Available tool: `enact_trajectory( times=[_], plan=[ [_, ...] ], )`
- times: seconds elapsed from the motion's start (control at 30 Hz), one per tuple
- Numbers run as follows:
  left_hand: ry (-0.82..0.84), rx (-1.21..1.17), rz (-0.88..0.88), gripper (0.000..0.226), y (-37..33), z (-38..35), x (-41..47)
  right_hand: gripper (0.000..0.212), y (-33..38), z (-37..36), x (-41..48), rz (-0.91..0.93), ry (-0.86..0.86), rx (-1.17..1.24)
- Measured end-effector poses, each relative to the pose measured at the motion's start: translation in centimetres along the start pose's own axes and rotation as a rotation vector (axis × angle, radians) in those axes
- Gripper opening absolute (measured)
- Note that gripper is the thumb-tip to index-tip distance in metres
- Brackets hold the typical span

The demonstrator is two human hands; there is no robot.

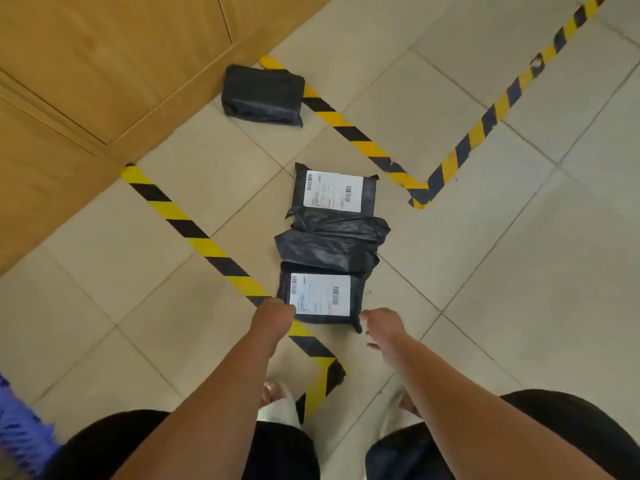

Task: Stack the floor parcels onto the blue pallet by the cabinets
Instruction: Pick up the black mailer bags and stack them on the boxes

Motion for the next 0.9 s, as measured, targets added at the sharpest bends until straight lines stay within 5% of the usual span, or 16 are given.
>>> enact_trajectory(
  times=[0.17, 0.33, 0.47, 0.57, 0.7, 0.9],
  plan=[
    [-0.149, -0.122, 0.081, 0.074, 2.3, -4.0, 11.3, 0.046, 1.5, -3.9, 10.0, 0.038, 0.042, 0.003],
    [-0.235, -0.155, 0.067, 0.069, 4.3, -6.3, 16.7, 0.027, 2.6, -6.2, 14.0, 0.051, 0.126, 0.1],
    [-0.207, -0.331, 0.092, 0.075, 5.3, -5.4, 15.7, 0.032, 3.2, -4.5, 10.6, 0.012, 0.217, 0.123],
    [-0.202, -0.397, 0.067, 0.06, 2.6, -1.7, 5.5, 0.044, 3.0, -2.2, 3.1, 0.007, 0.266, 0.13],
    [-0.163, -0.502, -0.019, 0.033, -2.3, 4.9, -8.2, 0.023, 5.7, 1.8, -10.4, 0.051, 0.31, 0.094],
    [-0.204, -0.638, -0.118, 0.027, -5.7, 13.0, -27.7, 0.019, 8.4, 9.5, -27.4, 0.232, 0.38, -0.04]
  ],
)
Point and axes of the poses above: each hand's wrist, its own x-axis towards the middle knuckle, its own z-axis out of the back of the hand, y = z × x, the point moved 1 cm from there along x, towards the middle knuckle, and after that the axes turned 7 degrees about -x, right-handed, at the moved point
